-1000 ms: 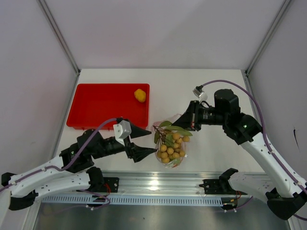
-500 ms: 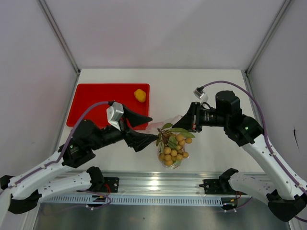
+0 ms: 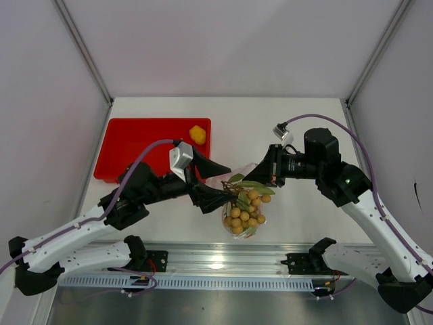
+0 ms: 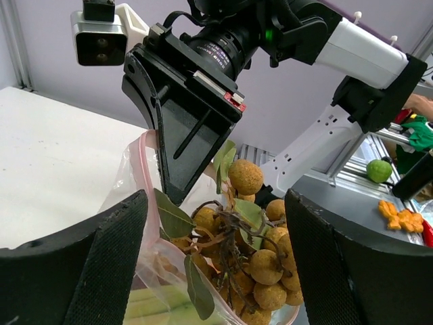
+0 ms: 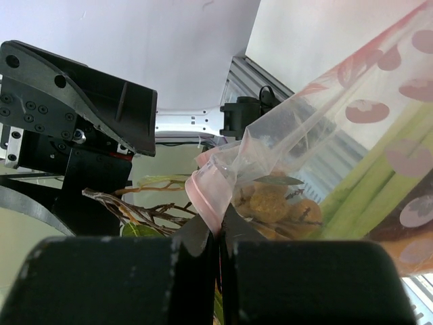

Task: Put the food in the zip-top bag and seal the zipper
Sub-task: Place the fake fruit in the zipper food storage bag.

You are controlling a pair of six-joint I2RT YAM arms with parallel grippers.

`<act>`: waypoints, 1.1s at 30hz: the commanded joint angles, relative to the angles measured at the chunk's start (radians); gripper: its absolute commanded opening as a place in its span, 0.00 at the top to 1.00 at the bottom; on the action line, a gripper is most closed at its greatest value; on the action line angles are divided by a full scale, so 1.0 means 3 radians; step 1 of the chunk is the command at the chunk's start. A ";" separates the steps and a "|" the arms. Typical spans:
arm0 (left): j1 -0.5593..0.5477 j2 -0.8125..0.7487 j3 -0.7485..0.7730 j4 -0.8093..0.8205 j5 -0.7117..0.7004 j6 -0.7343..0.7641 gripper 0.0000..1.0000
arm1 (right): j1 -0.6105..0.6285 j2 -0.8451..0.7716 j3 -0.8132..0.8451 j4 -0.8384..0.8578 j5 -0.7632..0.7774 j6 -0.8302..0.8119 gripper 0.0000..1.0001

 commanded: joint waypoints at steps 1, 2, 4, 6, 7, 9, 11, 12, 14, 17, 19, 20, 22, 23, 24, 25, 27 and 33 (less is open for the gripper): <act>0.0014 0.0018 0.0184 0.0081 0.0096 0.0017 0.18 | 0.0014 -0.0033 0.0069 0.0201 -0.0104 0.0009 1.00; 0.0014 0.0023 0.0195 0.0066 0.0101 0.0027 0.23 | 0.0014 -0.0033 0.0069 0.0201 -0.0104 0.0009 1.00; 0.0014 0.0033 0.0240 -0.0031 0.0111 0.0053 0.34 | 0.0014 -0.0028 0.0074 0.0196 -0.0099 0.0004 1.00; 0.0019 0.0038 0.0297 -0.0123 0.0121 0.0073 0.57 | 0.0014 -0.0028 0.0069 0.0196 -0.0094 0.0009 1.00; 0.0014 0.0033 0.0302 -0.0144 0.0126 0.0073 0.64 | 0.0014 -0.0023 0.0074 0.0186 -0.0083 0.0009 1.00; 0.0014 0.0008 0.0317 -0.0195 0.0101 0.0094 0.83 | 0.0014 -0.0028 0.0069 0.0191 -0.0068 0.0004 1.00; 0.0014 -0.0013 0.0323 -0.0307 0.0070 0.0114 0.97 | 0.0014 -0.0023 0.0084 0.0130 -0.0022 -0.0022 1.00; 0.0014 -0.0038 0.0323 -0.0333 0.0060 0.0134 0.99 | 0.0014 -0.0018 0.0089 0.0114 -0.0012 -0.0022 1.00; 0.0014 -0.0054 0.0328 -0.0384 0.0040 0.0150 0.99 | 0.0014 -0.0023 0.0095 0.0109 0.0004 -0.0017 1.00; 0.0014 -0.0044 0.0368 -0.0450 0.0080 0.0165 0.99 | 0.0014 -0.0023 0.0110 0.0094 0.0014 -0.0012 1.00; 0.0014 -0.0064 0.0379 -0.0461 0.0091 0.0160 1.00 | 0.0009 -0.0018 0.0135 0.0058 0.0029 -0.0017 1.00; -0.0006 -0.0079 0.0374 -0.0451 0.0040 0.0165 1.00 | 0.0014 -0.0018 0.0151 0.0038 0.0085 -0.0022 1.00; -0.0077 -0.0125 0.0358 -0.0456 -0.0042 0.0216 0.99 | 0.0014 -0.0013 0.0197 -0.0039 0.0162 -0.0057 1.00; -0.0108 -0.0135 0.0358 -0.0471 -0.0128 0.0302 0.99 | 0.0014 -0.0008 0.0212 -0.0060 0.0213 -0.0058 1.00; -0.0144 -0.0151 0.0348 -0.0476 -0.0180 0.0354 0.99 | 0.0014 -0.0003 0.0217 -0.0075 0.0223 -0.0058 1.00; -0.0210 -0.0166 0.0343 -0.0481 -0.0231 0.0415 0.99 | 0.0014 0.0013 0.0217 -0.0060 0.0218 -0.0052 1.00; -0.0251 -0.0207 0.0307 -0.0507 -0.0287 0.0599 1.00 | 0.0009 0.0028 0.0202 -0.0019 0.0152 -0.0012 1.00; -0.0272 -0.0340 0.0200 -0.0532 -0.0313 0.0947 0.99 | 0.0009 0.0069 0.0202 0.0027 0.0045 0.0034 1.00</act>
